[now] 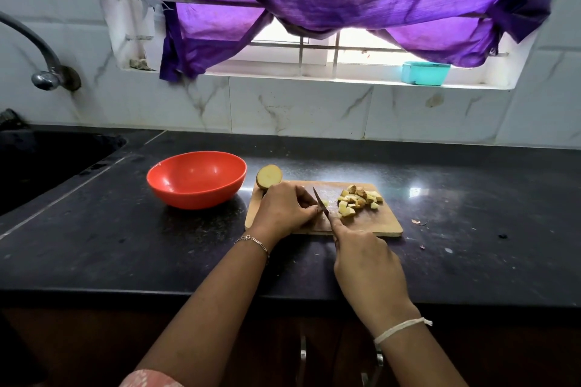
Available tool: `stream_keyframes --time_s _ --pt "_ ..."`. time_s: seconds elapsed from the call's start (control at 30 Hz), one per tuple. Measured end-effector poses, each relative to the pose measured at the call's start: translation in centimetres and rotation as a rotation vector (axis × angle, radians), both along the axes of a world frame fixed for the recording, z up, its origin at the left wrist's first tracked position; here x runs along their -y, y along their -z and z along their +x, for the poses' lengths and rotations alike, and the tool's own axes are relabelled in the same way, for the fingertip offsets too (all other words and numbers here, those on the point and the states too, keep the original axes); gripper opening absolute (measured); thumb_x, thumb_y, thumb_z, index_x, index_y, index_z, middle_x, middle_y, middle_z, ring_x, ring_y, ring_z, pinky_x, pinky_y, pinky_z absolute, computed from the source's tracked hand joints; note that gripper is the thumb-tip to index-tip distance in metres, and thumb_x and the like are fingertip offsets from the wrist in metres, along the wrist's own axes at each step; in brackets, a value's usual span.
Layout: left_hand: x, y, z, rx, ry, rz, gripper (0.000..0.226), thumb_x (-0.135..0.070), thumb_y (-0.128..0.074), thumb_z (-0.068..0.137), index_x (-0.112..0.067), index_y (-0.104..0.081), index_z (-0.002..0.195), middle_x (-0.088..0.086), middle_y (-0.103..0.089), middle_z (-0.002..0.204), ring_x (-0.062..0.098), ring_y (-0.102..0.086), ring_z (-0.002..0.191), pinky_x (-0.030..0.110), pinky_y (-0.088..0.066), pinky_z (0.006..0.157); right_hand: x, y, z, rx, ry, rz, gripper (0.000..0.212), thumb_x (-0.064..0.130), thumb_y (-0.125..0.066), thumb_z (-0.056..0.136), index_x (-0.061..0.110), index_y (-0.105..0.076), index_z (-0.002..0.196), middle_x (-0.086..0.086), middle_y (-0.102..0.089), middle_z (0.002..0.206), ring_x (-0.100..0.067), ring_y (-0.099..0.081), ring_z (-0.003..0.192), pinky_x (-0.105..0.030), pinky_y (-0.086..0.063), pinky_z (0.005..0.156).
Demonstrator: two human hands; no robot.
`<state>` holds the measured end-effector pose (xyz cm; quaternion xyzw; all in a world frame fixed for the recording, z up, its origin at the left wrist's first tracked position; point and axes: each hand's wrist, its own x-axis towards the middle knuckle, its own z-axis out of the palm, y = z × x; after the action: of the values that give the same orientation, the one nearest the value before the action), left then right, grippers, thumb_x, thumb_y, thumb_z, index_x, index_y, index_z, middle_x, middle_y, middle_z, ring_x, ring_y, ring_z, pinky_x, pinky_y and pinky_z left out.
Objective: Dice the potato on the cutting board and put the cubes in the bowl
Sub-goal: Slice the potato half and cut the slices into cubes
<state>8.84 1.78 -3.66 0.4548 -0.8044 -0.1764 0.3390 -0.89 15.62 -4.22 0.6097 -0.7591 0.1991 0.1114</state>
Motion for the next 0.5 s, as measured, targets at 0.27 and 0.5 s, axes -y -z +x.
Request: stream_keyframes --time_s 0.27,0.5 --pt "0.2 0.0 0.0 0.016 0.014 0.003 0.013 -0.030 -0.076 0.080 -0.021 -0.077 0.089 -0.010 -0.069 0.083 -0.006 -0.049 0.059 0.001 -0.035 0.057 0.3 -1.1 1.0 -0.125 -0.029 0.082 0.059 0.001 -0.031 0.100 0.020 -0.016 0.154 -0.005 -0.061 0.112 -0.021 -0.062 0.101 -0.031 -0.049 0.073" --pt "0.4 0.0 0.1 0.024 0.020 0.016 0.013 -0.031 -0.076 0.080 -0.023 -0.077 0.089 -0.014 -0.064 0.078 -0.006 -0.050 0.061 0.000 -0.035 0.058 0.7 -1.9 0.5 -0.102 -0.050 0.103 0.051 0.007 -0.035 0.101 0.020 -0.029 0.150 -0.007 -0.062 0.112 -0.025 -0.061 0.101 -0.033 -0.047 0.072"
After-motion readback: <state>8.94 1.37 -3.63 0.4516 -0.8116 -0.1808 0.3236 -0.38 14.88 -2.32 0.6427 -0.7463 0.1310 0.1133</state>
